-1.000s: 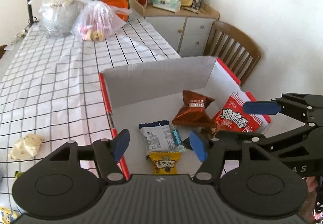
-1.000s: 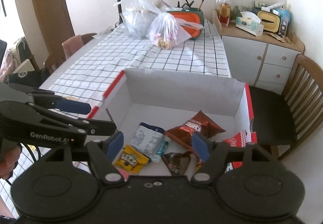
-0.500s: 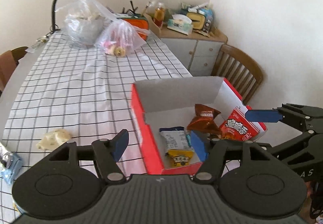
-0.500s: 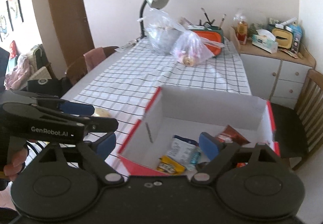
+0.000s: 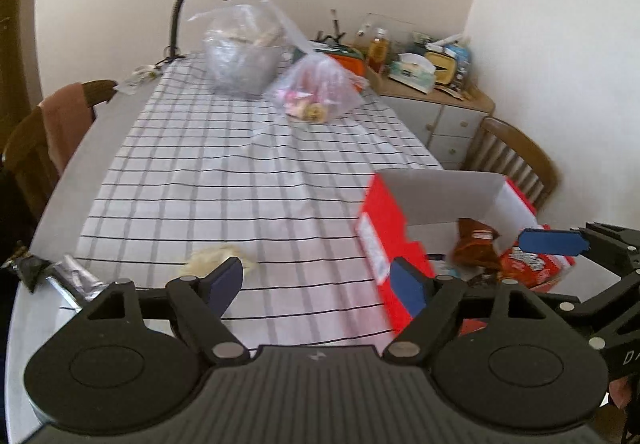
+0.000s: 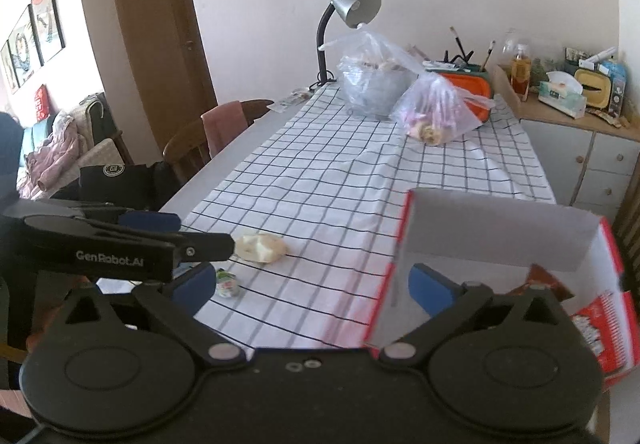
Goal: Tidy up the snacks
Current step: 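Move both open tools back to the snack pile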
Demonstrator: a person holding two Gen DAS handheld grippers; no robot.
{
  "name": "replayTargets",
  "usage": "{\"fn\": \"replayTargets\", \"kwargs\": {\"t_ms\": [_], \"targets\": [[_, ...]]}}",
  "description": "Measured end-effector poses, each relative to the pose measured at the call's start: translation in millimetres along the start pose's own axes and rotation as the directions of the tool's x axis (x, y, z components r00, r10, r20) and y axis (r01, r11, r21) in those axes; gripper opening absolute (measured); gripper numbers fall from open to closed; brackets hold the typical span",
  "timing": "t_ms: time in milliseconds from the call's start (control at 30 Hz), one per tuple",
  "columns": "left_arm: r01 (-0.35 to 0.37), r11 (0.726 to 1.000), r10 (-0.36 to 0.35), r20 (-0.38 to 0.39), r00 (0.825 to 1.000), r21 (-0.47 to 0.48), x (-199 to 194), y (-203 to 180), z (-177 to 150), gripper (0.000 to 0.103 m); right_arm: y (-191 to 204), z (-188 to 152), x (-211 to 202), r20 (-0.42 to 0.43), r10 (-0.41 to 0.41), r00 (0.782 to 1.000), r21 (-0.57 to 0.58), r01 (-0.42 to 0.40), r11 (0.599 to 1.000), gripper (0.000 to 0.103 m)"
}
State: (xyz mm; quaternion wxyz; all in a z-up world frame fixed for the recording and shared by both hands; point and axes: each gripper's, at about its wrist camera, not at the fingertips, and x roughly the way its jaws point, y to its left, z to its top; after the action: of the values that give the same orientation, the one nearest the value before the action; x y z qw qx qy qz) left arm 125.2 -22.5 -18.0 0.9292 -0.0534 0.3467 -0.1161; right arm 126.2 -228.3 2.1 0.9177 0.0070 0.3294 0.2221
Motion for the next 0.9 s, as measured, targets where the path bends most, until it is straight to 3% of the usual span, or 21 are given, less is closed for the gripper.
{"fn": "replayTargets", "kwargs": {"t_ms": [467, 900], "targets": [[-0.085, 0.994, 0.085, -0.015, 0.996, -0.064, -10.8, 120.2, -5.0, 0.081, 74.0, -1.5, 67.4, -0.075, -0.065, 0.995, -0.01, 0.064, 0.998, 0.102], [-0.245, 0.955, 0.234, -0.083, 0.969, -0.169, 5.1, 223.0, -8.7, 0.081, 117.0, -8.8, 145.6, -0.179, -0.075, 0.981, -0.07, 0.063, 0.996, 0.094]]}}
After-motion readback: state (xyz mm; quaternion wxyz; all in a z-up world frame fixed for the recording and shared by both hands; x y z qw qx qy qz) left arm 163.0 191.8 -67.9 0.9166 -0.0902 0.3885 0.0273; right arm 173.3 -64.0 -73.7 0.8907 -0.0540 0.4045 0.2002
